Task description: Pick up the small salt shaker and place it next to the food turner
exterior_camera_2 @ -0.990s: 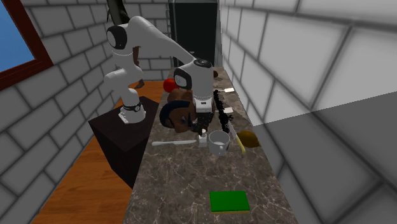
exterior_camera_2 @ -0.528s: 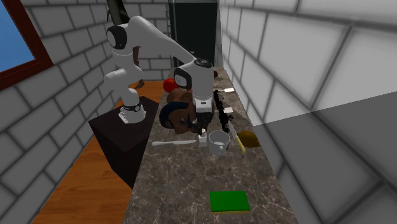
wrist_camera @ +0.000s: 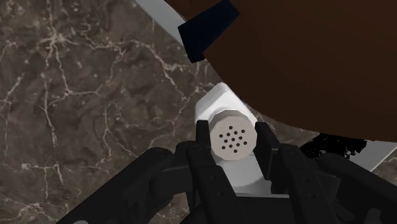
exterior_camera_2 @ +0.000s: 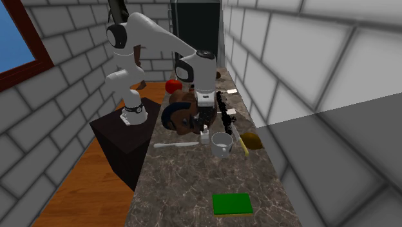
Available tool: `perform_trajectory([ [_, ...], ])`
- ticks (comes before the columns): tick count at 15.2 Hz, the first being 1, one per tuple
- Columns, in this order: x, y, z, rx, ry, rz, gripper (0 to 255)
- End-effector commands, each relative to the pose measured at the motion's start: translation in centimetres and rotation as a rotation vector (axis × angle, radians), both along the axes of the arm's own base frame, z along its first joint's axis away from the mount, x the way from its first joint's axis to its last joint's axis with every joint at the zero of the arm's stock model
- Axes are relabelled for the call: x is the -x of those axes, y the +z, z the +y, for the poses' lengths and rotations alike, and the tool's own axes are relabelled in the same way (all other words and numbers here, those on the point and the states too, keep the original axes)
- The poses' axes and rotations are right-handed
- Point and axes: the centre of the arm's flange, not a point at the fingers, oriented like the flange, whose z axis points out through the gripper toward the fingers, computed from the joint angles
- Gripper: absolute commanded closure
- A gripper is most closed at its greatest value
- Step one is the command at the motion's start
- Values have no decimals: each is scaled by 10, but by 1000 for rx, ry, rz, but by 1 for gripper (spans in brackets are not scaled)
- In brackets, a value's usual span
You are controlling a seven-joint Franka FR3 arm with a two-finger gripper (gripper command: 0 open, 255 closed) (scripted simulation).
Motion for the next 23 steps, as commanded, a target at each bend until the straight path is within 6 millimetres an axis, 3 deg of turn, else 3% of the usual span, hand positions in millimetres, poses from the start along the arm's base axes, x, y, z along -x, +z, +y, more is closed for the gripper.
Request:
perform_trajectory([
  [1,0,10,2,0,0,0,255],
  [23,0,122,2,0,0,0,255],
])
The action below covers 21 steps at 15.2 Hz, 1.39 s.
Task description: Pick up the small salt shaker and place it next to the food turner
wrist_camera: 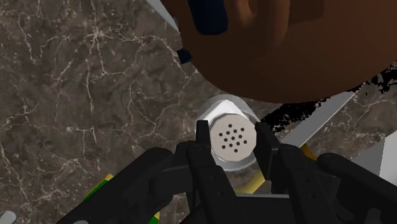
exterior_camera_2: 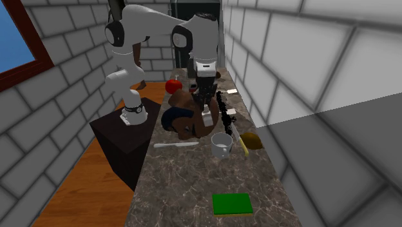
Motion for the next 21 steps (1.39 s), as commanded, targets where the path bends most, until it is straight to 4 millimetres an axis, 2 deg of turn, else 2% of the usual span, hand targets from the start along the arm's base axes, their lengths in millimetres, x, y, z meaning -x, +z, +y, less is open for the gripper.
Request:
perform_trajectory([
  [1,8,4,11,0,0,1,255],
  [21,186,5,206,0,0,1,255],
])
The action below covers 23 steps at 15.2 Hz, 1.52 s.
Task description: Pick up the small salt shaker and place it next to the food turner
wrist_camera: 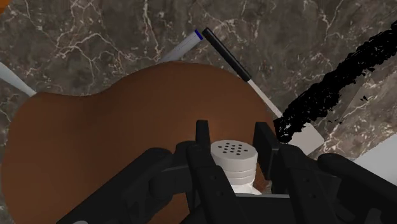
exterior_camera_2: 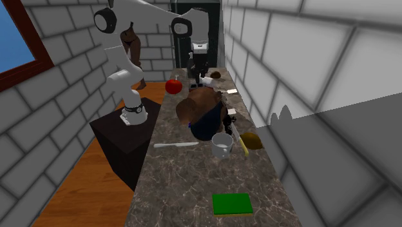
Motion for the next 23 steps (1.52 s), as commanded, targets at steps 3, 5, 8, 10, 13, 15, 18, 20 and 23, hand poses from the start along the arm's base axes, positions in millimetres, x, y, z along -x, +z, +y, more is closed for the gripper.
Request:
perform_trajectory([
  [3,35,-3,40,1,-1,2,255],
  [5,53,-3,60,1,-1,2,255],
  [8,79,-3,89,1,-1,2,255],
  [10,97,-2,109,1,-1,2,255],
  [13,124,-2,138,1,-1,2,255],
  [15,142,-2,158,1,-1,2,255],
  [18,164,-7,182,1,-1,2,255],
  [20,164,-18,182,1,-1,2,255],
  [23,164,-34,182,1,-1,2,255],
])
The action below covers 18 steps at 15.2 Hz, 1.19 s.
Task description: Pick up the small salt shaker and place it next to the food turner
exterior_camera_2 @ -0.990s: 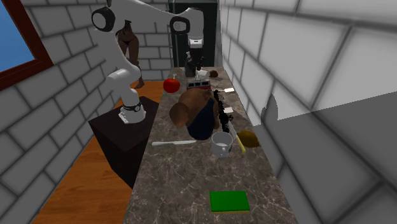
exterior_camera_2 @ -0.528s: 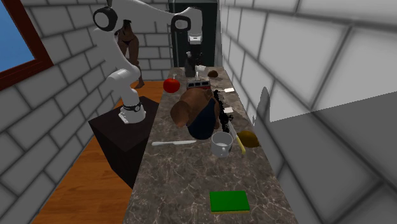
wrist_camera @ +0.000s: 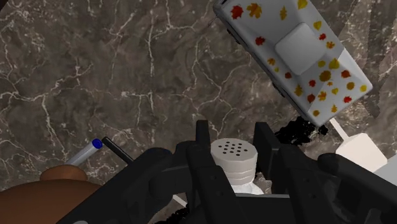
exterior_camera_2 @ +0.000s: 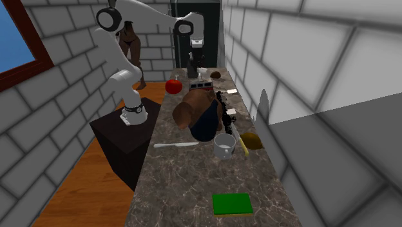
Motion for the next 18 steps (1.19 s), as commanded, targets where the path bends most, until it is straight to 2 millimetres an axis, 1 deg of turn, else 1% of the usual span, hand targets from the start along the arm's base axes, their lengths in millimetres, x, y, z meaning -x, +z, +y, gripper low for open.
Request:
perform_trajectory([
  [1,0,-10,0,0,0,0,255],
  [18,0,-100,0,0,0,0,255],
])
